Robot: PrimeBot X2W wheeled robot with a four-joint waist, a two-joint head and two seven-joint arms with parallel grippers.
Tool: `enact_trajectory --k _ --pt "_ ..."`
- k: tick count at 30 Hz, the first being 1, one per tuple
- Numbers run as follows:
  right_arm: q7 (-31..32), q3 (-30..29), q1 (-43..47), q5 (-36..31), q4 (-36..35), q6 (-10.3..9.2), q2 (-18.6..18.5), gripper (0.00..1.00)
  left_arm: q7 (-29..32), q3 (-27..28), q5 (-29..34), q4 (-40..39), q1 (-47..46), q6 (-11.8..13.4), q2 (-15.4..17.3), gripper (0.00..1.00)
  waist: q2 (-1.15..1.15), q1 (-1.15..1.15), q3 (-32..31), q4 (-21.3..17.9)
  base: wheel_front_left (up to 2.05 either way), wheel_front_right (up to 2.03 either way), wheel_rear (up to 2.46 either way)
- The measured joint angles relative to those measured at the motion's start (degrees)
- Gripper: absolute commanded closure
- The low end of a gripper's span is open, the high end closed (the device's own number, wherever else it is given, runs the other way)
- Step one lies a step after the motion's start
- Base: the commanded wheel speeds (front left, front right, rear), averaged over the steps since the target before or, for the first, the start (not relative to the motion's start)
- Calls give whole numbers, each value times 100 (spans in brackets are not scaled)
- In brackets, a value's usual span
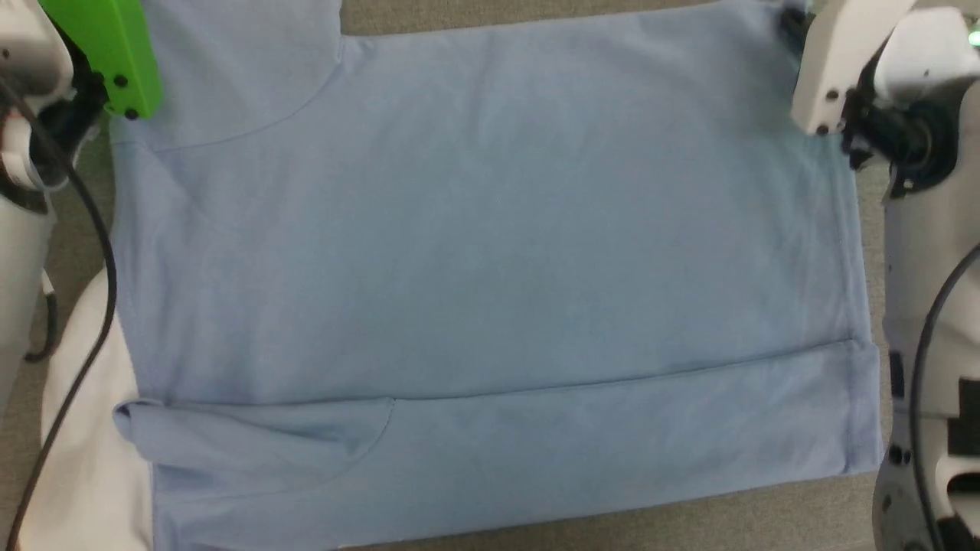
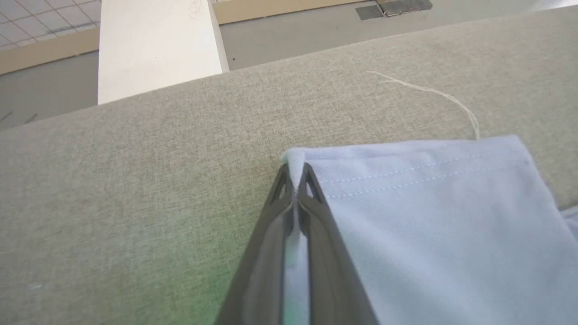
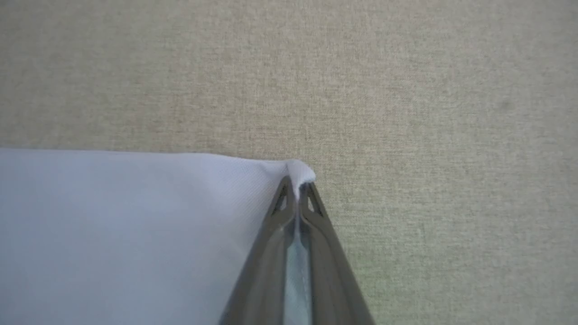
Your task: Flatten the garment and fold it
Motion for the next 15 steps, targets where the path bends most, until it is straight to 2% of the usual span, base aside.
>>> enact_trajectory --k 5,8,11,15 --pt "-901 264 713 215 -431 0 -227 100 -1185 133 4 -77 595 -172 -64 100 0 0 -360 50 0 0 0" --pt "-1471 424 1211 379 -692 0 -439 100 -1763 234 -64 -282 1168 -194 -92 100 0 0 -651 93 0 0 0" --pt "-1916 548 1755 571 -917 0 -637 100 -2171 359 -188 -592 1875 -176 -121 100 0 0 -983 145 0 0 0" --pt "-2277 541 2452 760 -1124 0 -829 100 -2464 506 -461 -1136 2981 30 -130 100 0 -1 -1454 223 0 0 0"
